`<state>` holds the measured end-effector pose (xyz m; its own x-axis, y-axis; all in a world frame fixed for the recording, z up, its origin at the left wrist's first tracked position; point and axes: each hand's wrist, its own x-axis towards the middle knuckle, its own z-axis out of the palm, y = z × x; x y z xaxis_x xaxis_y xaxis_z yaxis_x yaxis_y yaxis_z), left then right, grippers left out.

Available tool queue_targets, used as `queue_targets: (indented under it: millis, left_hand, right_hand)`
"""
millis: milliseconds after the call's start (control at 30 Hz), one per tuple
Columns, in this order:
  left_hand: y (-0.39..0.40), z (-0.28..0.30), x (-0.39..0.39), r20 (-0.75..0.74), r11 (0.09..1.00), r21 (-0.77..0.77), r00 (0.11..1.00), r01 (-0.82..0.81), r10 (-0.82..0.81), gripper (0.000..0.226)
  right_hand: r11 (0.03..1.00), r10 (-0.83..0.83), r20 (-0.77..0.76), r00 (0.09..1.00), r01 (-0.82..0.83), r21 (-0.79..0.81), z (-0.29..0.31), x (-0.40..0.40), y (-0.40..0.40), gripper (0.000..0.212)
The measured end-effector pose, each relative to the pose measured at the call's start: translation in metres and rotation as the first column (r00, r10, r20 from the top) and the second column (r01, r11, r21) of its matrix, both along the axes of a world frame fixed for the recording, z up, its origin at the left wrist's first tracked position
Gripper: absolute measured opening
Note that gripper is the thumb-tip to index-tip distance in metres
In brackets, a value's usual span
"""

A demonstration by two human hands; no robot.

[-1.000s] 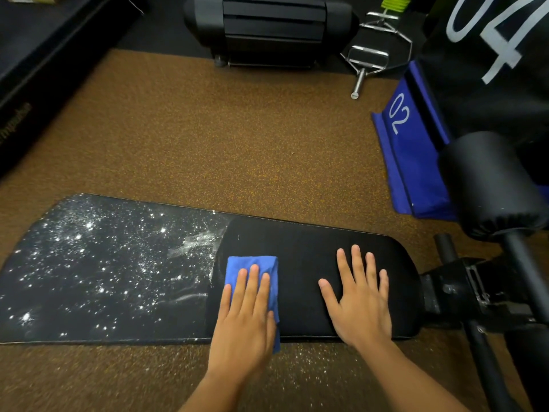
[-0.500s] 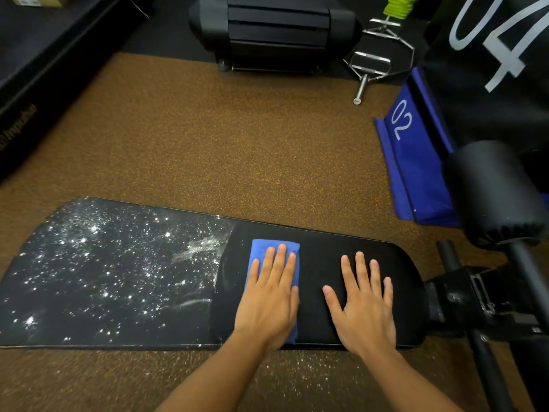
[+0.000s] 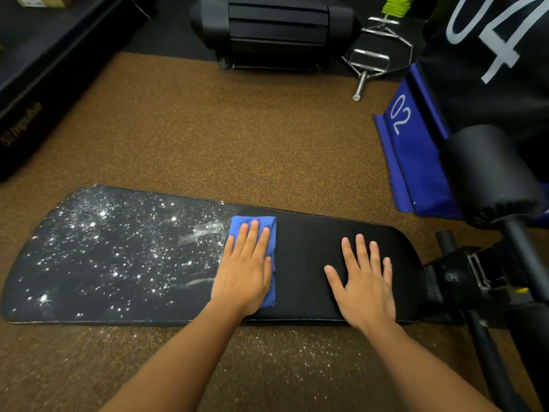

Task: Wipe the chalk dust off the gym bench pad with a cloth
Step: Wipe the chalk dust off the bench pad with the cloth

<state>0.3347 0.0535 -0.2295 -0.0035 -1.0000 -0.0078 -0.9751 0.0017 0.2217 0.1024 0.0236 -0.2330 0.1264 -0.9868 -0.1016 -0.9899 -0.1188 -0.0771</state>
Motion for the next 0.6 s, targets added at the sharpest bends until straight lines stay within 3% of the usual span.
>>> queue_targets:
  millis: [267,433,600]
  left_hand:
    - [0.028,0.0,0.003,-0.016,0.995,0.038,0.995,-0.097,0.097,0.065]
    - [0.026,0.002,-0.015,-0.016,0.997,0.052,0.998,-0.057,0.058,0.063]
    - [0.01,0.003,-0.016,0.02,0.997,0.075,1.0,-0.021,0.019,0.058]
  right_hand:
    - [0.999,0.002,0.006,1.0,-0.003,0.043,0.007,0.004,-0.001,0.068]
    - [0.994,0.101,0.064,0.993,-0.104,0.037,0.009,0.026,-0.006,0.062]
    - [0.996,0.08,0.052,0.995,-0.082,0.037,0.005,0.031,-0.005,0.064]
